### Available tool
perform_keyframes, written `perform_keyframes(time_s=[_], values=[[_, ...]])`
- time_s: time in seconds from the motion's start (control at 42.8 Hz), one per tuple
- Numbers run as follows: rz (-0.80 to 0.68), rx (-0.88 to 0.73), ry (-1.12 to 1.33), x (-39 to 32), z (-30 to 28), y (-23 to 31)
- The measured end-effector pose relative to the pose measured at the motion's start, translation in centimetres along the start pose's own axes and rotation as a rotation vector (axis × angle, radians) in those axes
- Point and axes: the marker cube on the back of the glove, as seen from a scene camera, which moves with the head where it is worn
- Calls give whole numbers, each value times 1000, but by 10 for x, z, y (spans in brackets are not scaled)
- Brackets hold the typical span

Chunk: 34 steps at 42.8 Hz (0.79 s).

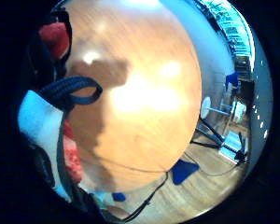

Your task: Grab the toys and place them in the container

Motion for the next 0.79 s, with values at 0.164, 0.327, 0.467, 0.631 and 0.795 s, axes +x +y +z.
perform_keyframes(time_s=[0.164,0.327,0.467,0.631,0.795], values=[[-104,190,-12,-21,-43,71],[-142,295,-2,-21,-74,116],[-164,348,-32,-37,-88,149],[-275,385,-67,-89,-106,180],[-355,388,-22,-140,-118,198]])
